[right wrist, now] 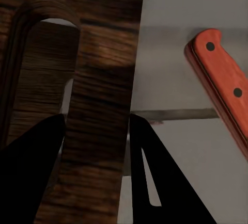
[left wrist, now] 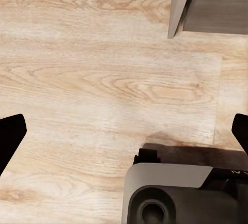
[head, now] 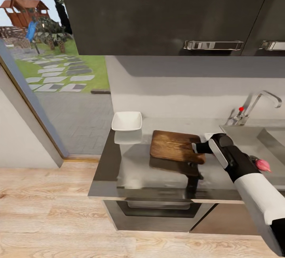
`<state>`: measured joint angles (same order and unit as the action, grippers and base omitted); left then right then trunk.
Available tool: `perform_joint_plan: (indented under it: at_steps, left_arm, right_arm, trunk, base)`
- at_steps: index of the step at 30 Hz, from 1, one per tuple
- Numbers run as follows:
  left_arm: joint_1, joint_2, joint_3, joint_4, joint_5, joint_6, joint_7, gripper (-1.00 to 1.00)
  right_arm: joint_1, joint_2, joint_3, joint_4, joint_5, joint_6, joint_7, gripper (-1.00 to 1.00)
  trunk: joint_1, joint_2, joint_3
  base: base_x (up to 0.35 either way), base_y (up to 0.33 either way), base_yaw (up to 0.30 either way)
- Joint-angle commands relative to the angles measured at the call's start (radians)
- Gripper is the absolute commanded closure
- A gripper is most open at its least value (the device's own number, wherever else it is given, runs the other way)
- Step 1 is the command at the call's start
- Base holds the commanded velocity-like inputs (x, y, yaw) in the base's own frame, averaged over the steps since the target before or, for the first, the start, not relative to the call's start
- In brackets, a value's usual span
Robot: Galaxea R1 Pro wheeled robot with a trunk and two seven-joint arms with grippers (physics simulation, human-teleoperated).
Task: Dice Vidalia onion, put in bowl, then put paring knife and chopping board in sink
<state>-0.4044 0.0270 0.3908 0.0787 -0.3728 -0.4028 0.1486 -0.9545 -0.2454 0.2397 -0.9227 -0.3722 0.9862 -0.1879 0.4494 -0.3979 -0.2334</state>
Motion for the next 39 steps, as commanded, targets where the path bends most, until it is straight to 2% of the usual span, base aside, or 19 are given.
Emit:
perform_joint_plan:
  at_steps: [1, 5, 8, 10, 14, 22, 33, 39]
  left_arm:
    - [-0.002, 0.001, 0.005, 0.005, -0.011, -0.007, 0.008, -1.0]
    - [-0.002, 0.001, 0.005, 0.005, -0.011, -0.007, 0.008, -1.0]
    - [-0.002, 0.001, 0.005, 0.005, -0.011, -0.007, 0.008, -1.0]
    - [-0.002, 0.001, 0.004, 0.005, -0.011, -0.007, 0.008, -1.0]
    - [-0.002, 0.001, 0.005, 0.005, -0.011, -0.007, 0.008, -1.0]
    - [-0.002, 0.001, 0.004, 0.005, -0.011, -0.007, 0.008, -1.0]
    - [-0.002, 0.001, 0.004, 0.005, -0.011, -0.007, 0.008, -1.0]
    - [-0.002, 0.001, 0.005, 0.005, -0.011, -0.007, 0.008, -1.0]
  right_arm:
    - [-0.001, -0.004, 0.005, -0.001, -0.011, 0.003, 0.0, 1.0]
    - [-0.001, -0.015, 0.012, -0.001, -0.008, 0.004, 0.038, 1.0]
    - [-0.001, -0.017, 0.054, -0.001, -0.007, 0.004, 0.045, 1.0]
    - [-0.001, -0.019, 0.096, -0.002, -0.007, 0.005, 0.047, 1.0]
    - [-0.001, -0.02, 0.126, -0.002, -0.007, 0.005, 0.048, 1.0]
    - [-0.001, -0.022, 0.135, -0.002, -0.005, 0.006, 0.048, 1.0]
    - [-0.001, -0.064, 0.136, -0.002, -0.005, 0.005, 0.048, 1.0]
    - [-0.001, -0.074, 0.137, -0.002, -0.006, 0.004, 0.049, 1.0]
  trunk:
    - [0.001, -0.002, -0.002]
    - [0.001, -0.002, -0.002]
    - [0.001, -0.002, -0.002]
    - [0.001, -0.002, -0.002]
    - [0.001, -0.002, -0.002]
    - [0.001, -0.002, -0.002]
    - [0.001, -0.002, -0.002]
    - [0.001, -0.002, -0.002]
  base:
    - [0.0, 0.0, 0.0]
    - [0.0, 0.0, 0.0]
    - [0.0, 0.0, 0.0]
    - [0.0, 0.0, 0.0]
    - [0.0, 0.0, 0.0]
    - [0.0, 0.0, 0.0]
    - [0.0, 0.0, 0.0]
    - [0.0, -0.093, 0.0]
